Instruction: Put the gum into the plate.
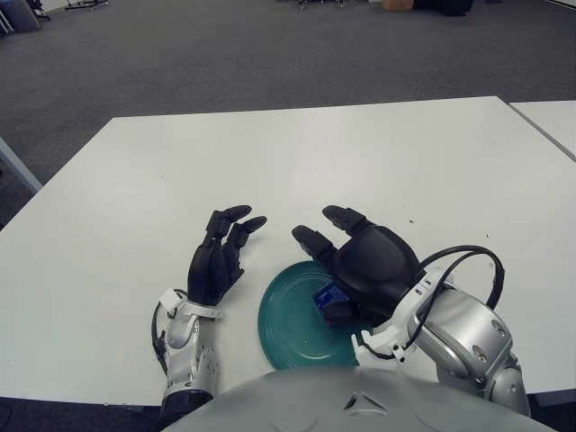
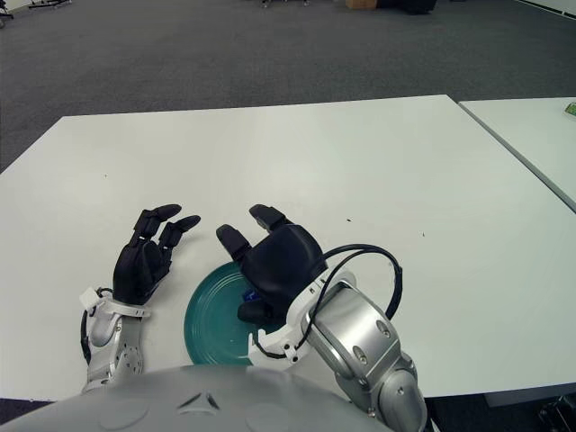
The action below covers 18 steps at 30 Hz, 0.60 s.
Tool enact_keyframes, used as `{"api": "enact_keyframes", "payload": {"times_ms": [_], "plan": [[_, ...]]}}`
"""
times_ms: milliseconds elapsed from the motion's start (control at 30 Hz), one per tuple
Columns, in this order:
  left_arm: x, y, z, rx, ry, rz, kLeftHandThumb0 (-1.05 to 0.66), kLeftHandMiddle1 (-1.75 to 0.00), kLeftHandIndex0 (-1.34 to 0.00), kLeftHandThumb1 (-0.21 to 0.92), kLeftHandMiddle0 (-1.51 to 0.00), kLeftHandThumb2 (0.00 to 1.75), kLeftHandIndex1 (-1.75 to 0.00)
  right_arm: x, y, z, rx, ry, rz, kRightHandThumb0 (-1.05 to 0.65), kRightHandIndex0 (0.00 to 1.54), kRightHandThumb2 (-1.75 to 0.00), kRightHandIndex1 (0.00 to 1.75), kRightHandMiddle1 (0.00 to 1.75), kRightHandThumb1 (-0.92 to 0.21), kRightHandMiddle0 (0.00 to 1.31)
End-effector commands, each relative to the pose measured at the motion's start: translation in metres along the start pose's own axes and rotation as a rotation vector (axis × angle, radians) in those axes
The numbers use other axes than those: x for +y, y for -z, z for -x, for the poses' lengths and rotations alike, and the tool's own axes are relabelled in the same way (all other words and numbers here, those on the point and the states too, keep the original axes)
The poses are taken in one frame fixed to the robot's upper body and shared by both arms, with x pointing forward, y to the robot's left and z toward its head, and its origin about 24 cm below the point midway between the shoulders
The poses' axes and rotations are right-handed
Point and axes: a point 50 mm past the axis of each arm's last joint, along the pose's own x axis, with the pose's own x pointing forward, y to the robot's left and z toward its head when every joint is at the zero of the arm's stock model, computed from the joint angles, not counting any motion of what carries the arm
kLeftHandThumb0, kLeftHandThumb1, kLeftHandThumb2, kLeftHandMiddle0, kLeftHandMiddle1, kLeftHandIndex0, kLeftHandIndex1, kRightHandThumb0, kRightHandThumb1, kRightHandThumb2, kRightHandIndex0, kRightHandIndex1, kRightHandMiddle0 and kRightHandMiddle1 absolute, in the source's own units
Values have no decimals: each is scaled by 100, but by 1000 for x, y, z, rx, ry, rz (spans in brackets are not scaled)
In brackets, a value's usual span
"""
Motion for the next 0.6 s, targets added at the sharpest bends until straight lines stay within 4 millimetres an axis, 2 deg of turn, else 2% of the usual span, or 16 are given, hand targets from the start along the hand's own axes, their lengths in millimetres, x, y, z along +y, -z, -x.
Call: {"api": "enact_keyframes", "payload": {"times_ms": [0,567], "plan": [[-5,19,20,83,-67,59,-95,-102,-5,92,-17,70,-126,-6,-14,11,-121,57,36,-105,2,-110,0,0,-92,0],[-9,21,19,85,-67,59,-95,-102,-5,92,-17,70,-126,-4,-10,13,-124,58,36,-105,2,-110,0,0,-92,0]]}}
